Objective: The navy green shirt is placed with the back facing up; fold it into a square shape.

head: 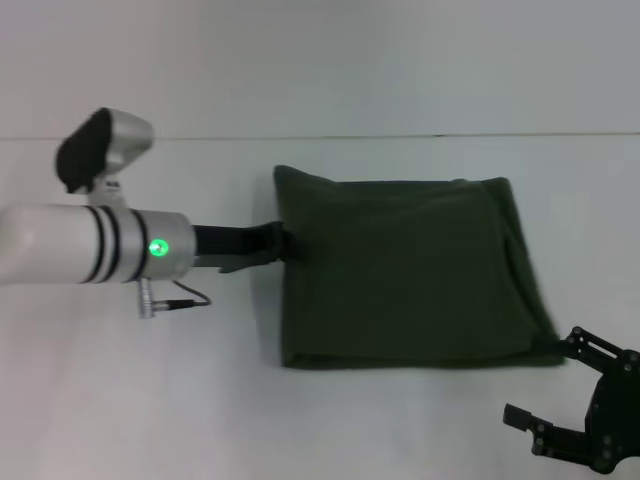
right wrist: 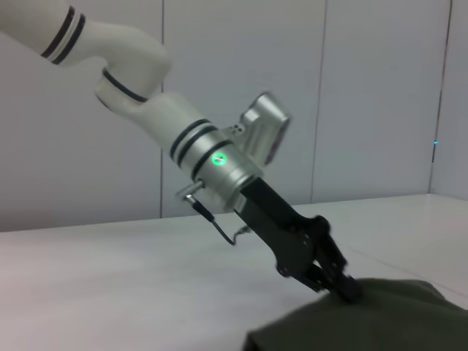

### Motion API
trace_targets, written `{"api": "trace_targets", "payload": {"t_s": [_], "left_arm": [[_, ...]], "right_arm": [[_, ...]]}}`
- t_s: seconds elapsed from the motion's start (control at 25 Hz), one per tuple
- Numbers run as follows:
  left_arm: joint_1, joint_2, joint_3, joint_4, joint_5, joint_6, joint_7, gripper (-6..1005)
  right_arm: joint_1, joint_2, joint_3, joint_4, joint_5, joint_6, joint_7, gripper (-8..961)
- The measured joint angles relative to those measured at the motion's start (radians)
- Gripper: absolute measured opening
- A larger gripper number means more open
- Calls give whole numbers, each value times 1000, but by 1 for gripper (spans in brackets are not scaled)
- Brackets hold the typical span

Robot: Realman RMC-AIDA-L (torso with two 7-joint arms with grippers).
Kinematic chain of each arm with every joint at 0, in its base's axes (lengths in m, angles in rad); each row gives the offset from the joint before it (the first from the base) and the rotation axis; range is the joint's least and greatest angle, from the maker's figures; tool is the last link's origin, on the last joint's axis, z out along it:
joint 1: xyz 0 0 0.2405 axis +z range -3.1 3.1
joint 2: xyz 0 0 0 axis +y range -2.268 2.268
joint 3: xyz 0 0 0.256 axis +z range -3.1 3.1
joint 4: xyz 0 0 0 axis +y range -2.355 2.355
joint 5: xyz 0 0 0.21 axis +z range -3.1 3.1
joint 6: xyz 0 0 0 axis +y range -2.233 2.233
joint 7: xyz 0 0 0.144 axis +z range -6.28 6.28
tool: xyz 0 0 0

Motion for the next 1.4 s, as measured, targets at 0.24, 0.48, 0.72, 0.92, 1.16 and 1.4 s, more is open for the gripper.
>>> {"api": "trace_targets", "payload": {"t_s": [0.24,0.48,0.72,0.92,1.16,1.4], "left_arm": [[41,50,-126,39,104,79,1,101],[66,64,-259,72,211,118,31,104],[83,56,-274,89,208,136,69,107],[117,33,-274,136,199,173,149,137],[227,-24,-277,306,124,206,361,326],[358,-75,-281,390,-146,345,835,578]], "right_arm": [[17,0,13,0,1,7,1,899],[36,1,18,2,1,21,2,899],[44,2,18,8,1,29,2,899],[49,2,18,11,1,49,3,899],[59,4,21,25,11,73,3,900],[71,5,27,39,49,110,0,900]]}}
